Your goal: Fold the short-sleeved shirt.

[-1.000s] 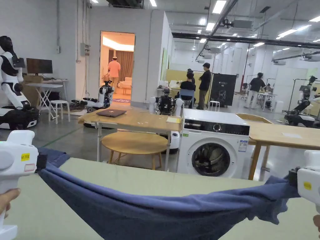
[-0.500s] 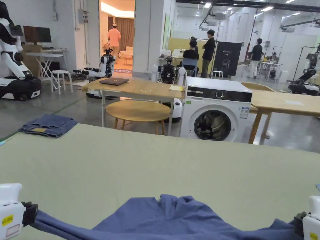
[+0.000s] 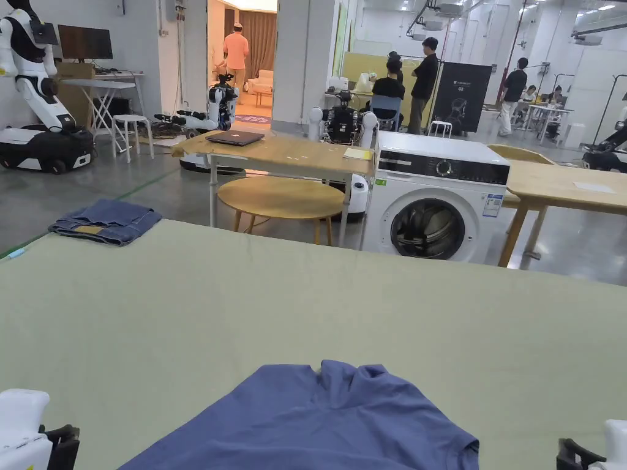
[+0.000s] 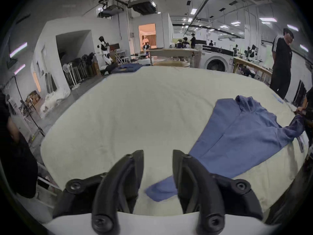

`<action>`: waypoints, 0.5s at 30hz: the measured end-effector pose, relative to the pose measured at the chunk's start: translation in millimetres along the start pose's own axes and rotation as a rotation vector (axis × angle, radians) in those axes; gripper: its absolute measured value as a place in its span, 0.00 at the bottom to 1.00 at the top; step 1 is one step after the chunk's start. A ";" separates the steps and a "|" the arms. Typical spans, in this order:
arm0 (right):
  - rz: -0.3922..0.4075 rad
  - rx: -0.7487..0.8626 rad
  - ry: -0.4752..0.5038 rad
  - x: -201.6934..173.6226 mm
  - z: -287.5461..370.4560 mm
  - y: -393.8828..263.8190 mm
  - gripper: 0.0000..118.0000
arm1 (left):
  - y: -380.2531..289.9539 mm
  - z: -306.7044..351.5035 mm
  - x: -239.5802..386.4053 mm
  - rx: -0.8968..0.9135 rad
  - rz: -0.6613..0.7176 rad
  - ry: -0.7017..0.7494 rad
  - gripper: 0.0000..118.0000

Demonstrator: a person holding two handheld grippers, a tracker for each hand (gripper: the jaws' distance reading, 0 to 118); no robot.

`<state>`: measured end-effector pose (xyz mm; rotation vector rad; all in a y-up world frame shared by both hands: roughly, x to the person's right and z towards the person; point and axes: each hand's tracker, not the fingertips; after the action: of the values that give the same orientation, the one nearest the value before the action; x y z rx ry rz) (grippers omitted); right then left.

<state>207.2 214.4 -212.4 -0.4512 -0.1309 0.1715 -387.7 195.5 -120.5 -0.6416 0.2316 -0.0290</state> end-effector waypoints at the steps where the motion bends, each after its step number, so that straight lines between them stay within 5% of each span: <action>1: 0.003 0.032 0.003 -5.7 3.7 2.5 0.50 | 3.6 2.4 5.4 0.023 -0.017 0.014 0.29; 10: -0.114 0.212 0.133 -79.5 35.2 23.2 0.48 | 38.2 9.6 85.2 0.205 0.038 -0.163 0.29; 12: -0.111 0.222 0.149 -95.6 41.1 28.7 0.35 | 46.4 10.6 105.7 0.244 0.034 -0.177 0.27; 14: -0.108 0.247 0.147 -109.8 44.7 33.1 0.08 | 52.1 9.3 124.6 0.272 0.026 -0.194 0.14; 15: -0.117 0.256 0.145 -114.6 46.9 34.3 0.08 | 55.0 10.8 132.0 0.289 0.015 -0.204 0.09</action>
<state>83.0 242.4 -195.8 -0.1986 0.0079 0.0387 -259.2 232.9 -171.9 -0.3520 0.0335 0.0175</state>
